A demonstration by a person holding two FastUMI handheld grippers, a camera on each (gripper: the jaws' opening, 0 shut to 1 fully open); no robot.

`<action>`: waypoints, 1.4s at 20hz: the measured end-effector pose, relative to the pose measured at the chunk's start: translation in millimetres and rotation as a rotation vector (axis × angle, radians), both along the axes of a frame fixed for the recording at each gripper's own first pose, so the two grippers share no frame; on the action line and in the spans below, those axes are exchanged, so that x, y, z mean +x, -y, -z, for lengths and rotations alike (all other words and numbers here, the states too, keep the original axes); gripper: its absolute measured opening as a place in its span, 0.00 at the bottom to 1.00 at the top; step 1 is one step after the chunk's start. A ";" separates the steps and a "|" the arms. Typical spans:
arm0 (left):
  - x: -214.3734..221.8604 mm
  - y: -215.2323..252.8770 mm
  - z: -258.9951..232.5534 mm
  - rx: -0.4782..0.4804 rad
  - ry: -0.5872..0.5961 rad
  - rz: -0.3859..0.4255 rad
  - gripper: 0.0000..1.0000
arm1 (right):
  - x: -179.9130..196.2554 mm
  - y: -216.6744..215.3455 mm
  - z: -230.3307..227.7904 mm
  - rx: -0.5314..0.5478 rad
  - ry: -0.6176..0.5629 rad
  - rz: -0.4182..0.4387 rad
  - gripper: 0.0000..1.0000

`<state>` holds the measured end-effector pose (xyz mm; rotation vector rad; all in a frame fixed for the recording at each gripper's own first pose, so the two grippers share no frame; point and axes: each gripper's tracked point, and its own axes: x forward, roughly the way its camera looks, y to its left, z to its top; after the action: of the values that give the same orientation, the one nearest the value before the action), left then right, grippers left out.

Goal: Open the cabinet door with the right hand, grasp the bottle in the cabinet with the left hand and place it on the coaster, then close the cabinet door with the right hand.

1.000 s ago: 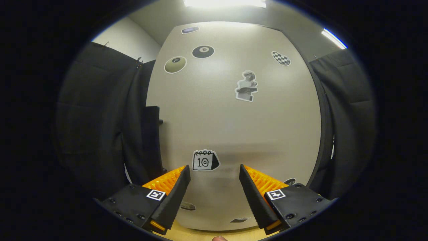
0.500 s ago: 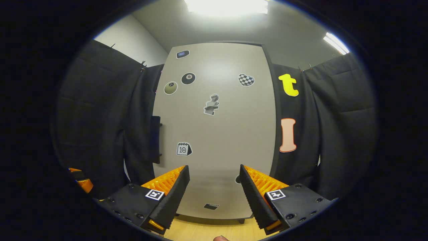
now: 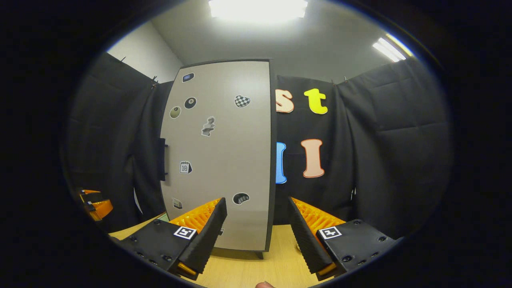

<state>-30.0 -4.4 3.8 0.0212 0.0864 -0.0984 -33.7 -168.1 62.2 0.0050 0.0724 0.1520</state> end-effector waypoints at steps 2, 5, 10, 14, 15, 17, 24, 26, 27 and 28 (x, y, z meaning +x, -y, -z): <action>0.8 11.6 -4.3 -0.001 0.003 0.012 0.76 | -7.8 18.0 9.4 0.012 -0.013 0.016 0.95; 0.1 25.9 -10.2 0.008 0.011 0.026 0.73 | -18.5 41.2 23.1 0.010 -0.032 0.037 0.95; -2.3 38.6 -20.6 0.033 0.022 0.036 0.78 | -27.0 69.3 34.0 0.006 -0.045 0.056 0.93; 2.2 41.7 -28.5 0.048 0.033 0.029 0.73 | -30.3 80.4 41.4 0.004 -0.051 0.052 0.95; 2.0 44.2 -29.2 0.047 0.033 0.031 0.73 | -29.8 81.5 43.2 0.003 -0.054 0.049 0.95; 3.8 45.9 -31.7 0.047 0.034 0.031 0.73 | -27.3 82.4 45.8 0.002 -0.059 0.043 0.96; 8.1 43.6 -35.0 0.045 0.035 0.011 0.76 | -20.5 81.8 42.9 -0.013 -0.055 0.018 0.95; 7.0 39.8 -35.3 0.037 0.035 0.002 0.73 | -18.0 80.1 41.0 -0.019 -0.048 0.015 0.95; 4.8 36.5 -34.9 0.035 0.034 -0.004 0.73 | -19.0 80.4 39.6 -0.018 -0.046 0.011 0.95; 4.6 33.9 -34.9 0.034 0.034 -0.010 0.73 | -18.8 78.7 39.5 -0.016 -0.047 0.007 0.95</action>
<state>-25.4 -38.3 38.7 0.0565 0.0544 -0.0861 -52.5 -246.9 22.7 -0.0072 0.1201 0.1442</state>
